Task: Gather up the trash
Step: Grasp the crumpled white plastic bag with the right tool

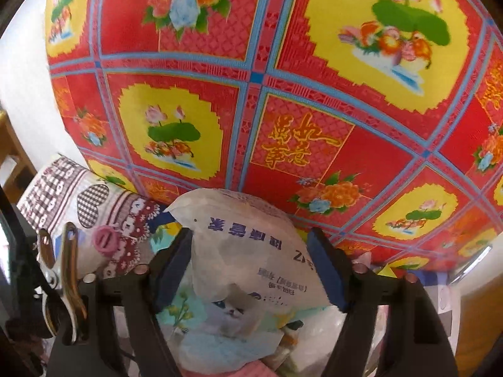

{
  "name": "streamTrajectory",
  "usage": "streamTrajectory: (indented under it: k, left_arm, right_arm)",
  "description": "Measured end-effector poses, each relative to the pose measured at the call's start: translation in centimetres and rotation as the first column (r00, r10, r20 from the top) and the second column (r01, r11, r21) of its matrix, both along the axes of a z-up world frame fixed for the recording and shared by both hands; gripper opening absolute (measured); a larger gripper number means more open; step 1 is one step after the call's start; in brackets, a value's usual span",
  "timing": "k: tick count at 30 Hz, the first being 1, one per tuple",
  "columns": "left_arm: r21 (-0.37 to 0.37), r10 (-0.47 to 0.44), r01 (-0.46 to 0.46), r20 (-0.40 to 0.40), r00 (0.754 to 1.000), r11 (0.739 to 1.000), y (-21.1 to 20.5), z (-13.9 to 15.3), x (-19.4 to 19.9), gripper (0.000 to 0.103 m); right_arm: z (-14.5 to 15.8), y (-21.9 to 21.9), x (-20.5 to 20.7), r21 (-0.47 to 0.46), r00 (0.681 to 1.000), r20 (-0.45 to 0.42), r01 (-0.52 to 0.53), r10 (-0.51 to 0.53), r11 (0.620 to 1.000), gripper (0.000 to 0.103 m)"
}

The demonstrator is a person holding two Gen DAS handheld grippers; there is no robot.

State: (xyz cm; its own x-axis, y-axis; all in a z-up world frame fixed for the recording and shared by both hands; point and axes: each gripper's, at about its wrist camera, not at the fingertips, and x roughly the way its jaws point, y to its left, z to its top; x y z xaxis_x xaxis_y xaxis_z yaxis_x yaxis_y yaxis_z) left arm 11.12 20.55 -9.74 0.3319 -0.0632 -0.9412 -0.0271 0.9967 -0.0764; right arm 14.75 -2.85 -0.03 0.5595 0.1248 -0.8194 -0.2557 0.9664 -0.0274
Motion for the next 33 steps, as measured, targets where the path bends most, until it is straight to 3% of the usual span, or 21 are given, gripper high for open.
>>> streamTrajectory:
  k: [2,5,8,11,15,22,26,33]
  left_arm:
    - [-0.003,0.004,-0.004,-0.003,1.000,1.000,0.9,0.1,0.0,0.030]
    - [-0.008,0.009,-0.009,-0.003,1.000,1.000,2.0,0.1,-0.2,0.029]
    - [0.001,0.015,-0.015,0.002,1.000,1.000,2.2,0.5,-0.4,0.029]
    - [0.006,0.022,-0.022,0.009,1.000,1.000,2.5,0.7,-0.6,0.029]
    - [0.001,0.031,-0.031,0.019,0.999,1.000,3.0,1.6,-1.6,0.029]
    - [0.005,0.075,-0.076,0.049,0.996,0.997,3.4,3.9,-4.1,0.029]
    - [-0.016,0.098,-0.097,0.087,0.991,0.995,0.6,6.2,-5.7,0.029]
    - [-0.033,0.150,-0.147,0.114,0.982,0.989,0.5,8.5,-8.7,0.029]
  right_arm:
    - [-0.3,0.1,0.2,-0.002,1.000,-0.013,0.000,0.000,1.000,0.050]
    - [-1.0,0.2,0.2,-0.003,1.000,-0.020,0.002,-0.002,1.000,0.036]
    - [-1.1,0.1,-0.1,0.005,1.000,0.009,-0.008,0.008,1.000,0.022]
    - [-0.9,-0.2,-0.4,0.035,1.000,0.023,-0.005,0.004,0.999,0.016]
    - [0.2,-1.3,-0.9,0.089,0.999,0.041,0.003,-0.007,0.996,0.013]
    - [3.4,-2.9,-3.6,0.151,0.988,0.155,-0.021,-0.003,0.988,0.012]
    - [5.0,-4.1,-5.3,0.198,0.983,0.181,-0.030,-0.007,0.980,0.012]
    - [6.7,-4.9,-9.0,0.254,0.979,0.200,-0.096,0.044,0.963,0.012]
